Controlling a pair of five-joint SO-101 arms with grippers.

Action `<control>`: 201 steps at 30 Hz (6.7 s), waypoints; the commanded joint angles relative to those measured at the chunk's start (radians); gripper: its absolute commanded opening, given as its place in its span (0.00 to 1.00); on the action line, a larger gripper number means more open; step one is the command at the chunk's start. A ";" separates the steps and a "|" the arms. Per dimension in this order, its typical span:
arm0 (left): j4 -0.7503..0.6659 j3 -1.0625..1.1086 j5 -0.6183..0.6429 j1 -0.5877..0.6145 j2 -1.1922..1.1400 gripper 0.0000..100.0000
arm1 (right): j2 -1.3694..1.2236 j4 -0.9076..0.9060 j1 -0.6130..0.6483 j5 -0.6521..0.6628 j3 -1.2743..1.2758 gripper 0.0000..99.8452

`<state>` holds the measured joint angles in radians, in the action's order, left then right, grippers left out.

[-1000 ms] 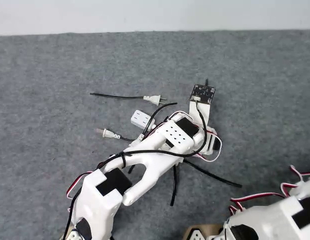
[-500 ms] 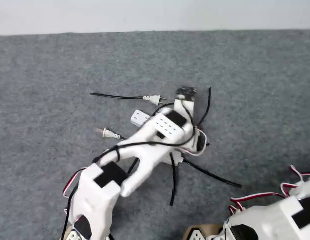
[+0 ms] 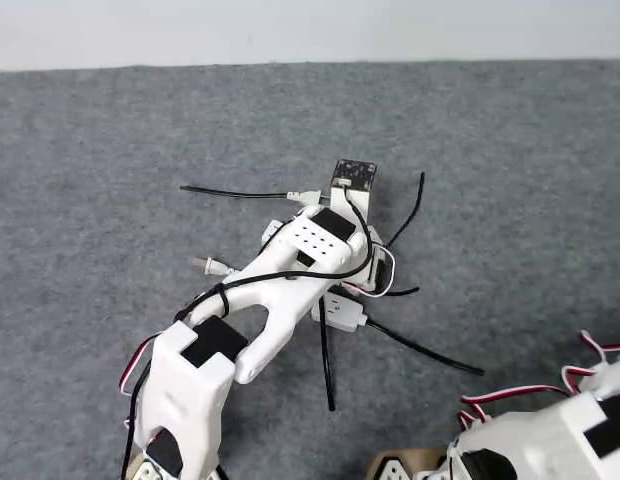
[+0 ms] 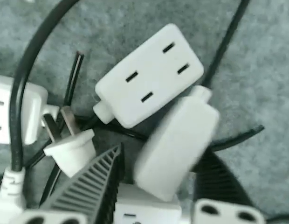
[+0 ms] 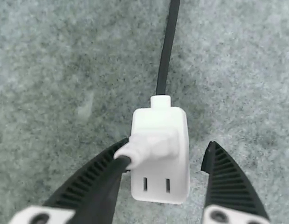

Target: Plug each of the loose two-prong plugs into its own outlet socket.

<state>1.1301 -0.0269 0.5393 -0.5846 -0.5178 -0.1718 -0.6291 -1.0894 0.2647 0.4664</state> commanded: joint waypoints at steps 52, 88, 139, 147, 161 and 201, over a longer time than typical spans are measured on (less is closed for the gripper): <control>-0.124 1.434 -0.273 0.506 1.508 0.36 | 0.018 -0.217 0.153 -0.005 -0.071 0.23; -0.290 1.403 -0.308 0.324 1.499 0.01 | 0.016 -0.282 0.153 -0.011 -0.106 0.23; -0.180 1.069 -0.387 0.531 1.069 0.01 | 0.015 -0.283 0.136 -0.005 -0.087 0.23; -0.331 1.237 -0.388 0.542 1.069 0.01 | 0.015 -0.283 0.133 -0.003 -0.087 0.23; -0.143 0.995 -0.476 0.574 1.181 0.03 | 0.018 -0.311 0.119 -0.002 -0.095 0.23; -0.267 1.047 -0.761 0.706 0.853 0.30 | 0.016 -0.318 0.119 -0.003 -0.091 0.23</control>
<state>0.8938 1.0779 -0.2110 0.1151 0.4120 -0.1718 -0.9360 -0.9605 0.2647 0.4112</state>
